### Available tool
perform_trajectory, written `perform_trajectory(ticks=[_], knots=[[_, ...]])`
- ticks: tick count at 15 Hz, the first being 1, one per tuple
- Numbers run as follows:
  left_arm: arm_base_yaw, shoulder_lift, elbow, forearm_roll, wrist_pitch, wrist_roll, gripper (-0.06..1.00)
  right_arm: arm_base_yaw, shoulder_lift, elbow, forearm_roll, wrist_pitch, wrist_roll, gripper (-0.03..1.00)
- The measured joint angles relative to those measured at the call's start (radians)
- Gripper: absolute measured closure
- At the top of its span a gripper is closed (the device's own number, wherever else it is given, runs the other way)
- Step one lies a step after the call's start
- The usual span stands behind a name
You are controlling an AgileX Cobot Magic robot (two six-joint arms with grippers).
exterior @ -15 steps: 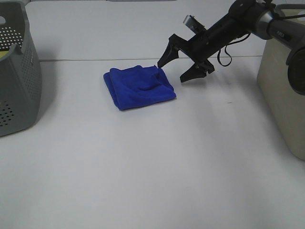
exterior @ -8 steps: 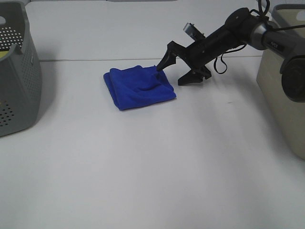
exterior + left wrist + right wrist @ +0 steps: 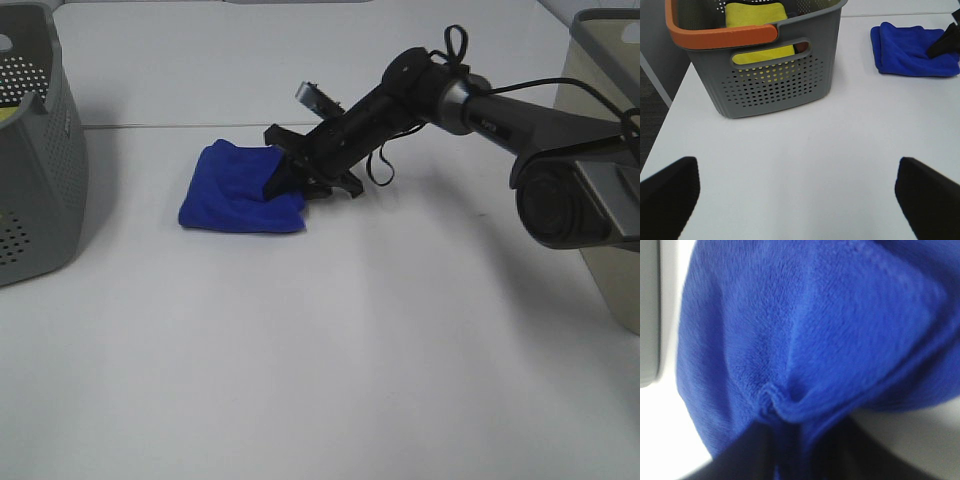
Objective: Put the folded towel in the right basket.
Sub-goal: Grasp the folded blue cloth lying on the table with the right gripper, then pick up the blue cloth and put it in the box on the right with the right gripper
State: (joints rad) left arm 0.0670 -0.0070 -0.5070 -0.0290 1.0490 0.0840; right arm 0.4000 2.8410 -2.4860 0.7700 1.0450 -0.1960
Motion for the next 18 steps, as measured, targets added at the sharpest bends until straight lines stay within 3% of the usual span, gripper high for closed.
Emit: perform_trajectory(ticks=[1,6,9,18], knots=[[0.000,0.000,0.000,0.000,0.000,0.000,-0.05,0.018,0.002,0.000,-0.007,-0.012,0.001,0.85],[0.000,0.000,0.000,0.000,0.000,0.000,-0.05,0.014,-0.009,0.000,-0.015,0.039,0.001,0.86],[0.000,0.000,0.000,0.000,0.000,0.000,-0.05,-0.017,-0.084,-0.010,-0.100,0.160,0.001,0.86],[0.000,0.000,0.000,0.000,0.000,0.000,-0.05,-0.131,-0.500,-0.088,-0.383,0.172,0.050,0.86]])
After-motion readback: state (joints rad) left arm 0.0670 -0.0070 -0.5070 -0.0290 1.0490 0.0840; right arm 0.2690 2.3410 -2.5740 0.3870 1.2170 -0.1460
